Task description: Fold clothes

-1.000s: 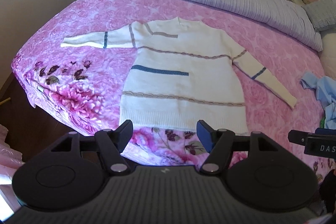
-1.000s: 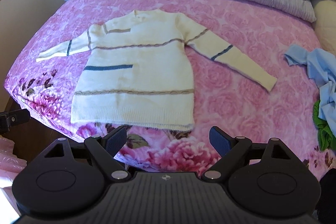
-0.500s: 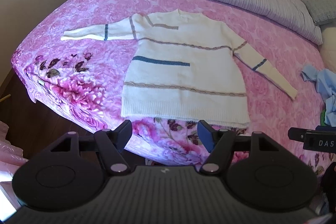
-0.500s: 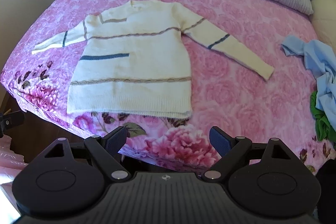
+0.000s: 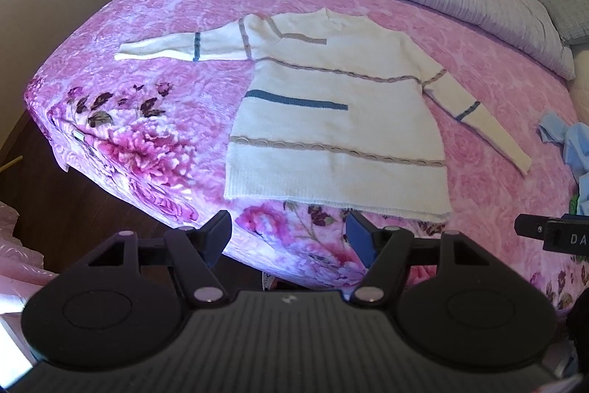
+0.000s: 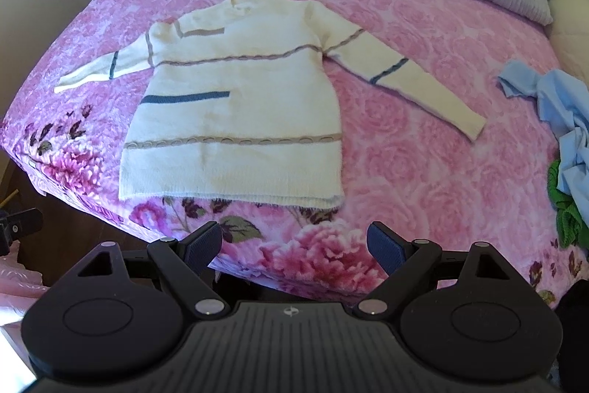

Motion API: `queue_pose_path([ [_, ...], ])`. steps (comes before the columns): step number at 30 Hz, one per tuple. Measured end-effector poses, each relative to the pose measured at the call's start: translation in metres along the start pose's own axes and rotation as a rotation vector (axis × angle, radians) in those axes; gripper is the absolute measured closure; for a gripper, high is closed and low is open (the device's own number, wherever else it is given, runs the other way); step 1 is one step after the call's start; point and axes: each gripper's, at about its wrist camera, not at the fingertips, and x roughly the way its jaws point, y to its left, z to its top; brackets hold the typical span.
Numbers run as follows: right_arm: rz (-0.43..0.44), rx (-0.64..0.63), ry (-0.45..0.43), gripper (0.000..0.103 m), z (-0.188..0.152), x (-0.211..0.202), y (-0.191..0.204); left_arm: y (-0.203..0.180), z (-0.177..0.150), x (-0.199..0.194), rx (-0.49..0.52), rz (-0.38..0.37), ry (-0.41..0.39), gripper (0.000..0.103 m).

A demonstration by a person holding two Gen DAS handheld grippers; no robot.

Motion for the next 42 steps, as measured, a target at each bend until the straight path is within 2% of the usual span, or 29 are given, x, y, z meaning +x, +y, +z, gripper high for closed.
queue_pose_path([
  [9,0.013,-0.013,0.000,0.015,0.023,0.014,0.011,0.018,0.020,0.019,-0.030,0.009,0.010,0.038],
  [13,0.017,-0.010,0.003,0.015,0.041,0.028,0.016,0.028,0.039,0.042,-0.036,0.001,0.022,0.037],
  [15,0.025,0.007,-0.005,0.015,0.053,0.038,0.018,0.035,0.055,0.060,-0.039,-0.017,0.027,0.031],
  [22,0.060,0.103,-0.135,0.015,0.112,0.077,0.028,0.093,0.135,0.146,-0.106,-0.117,0.030,0.031],
  [24,0.048,0.129,-0.128,0.015,0.135,0.101,0.037,0.119,0.163,0.177,-0.142,-0.138,0.037,0.031],
  [28,0.050,0.204,-0.049,0.015,0.173,0.157,0.058,0.174,0.208,0.239,-0.224,-0.179,0.044,0.031],
  [33,0.042,0.286,0.013,0.015,0.210,0.226,0.085,0.241,0.247,0.326,-0.317,-0.191,0.082,0.033],
  [37,0.005,0.352,0.059,0.015,0.227,0.279,0.093,0.300,0.264,0.392,-0.479,-0.204,0.079,0.037],
  [42,-0.048,0.394,0.115,0.015,0.242,0.327,0.097,0.364,0.269,0.448,-0.752,-0.218,0.021,0.038],
])
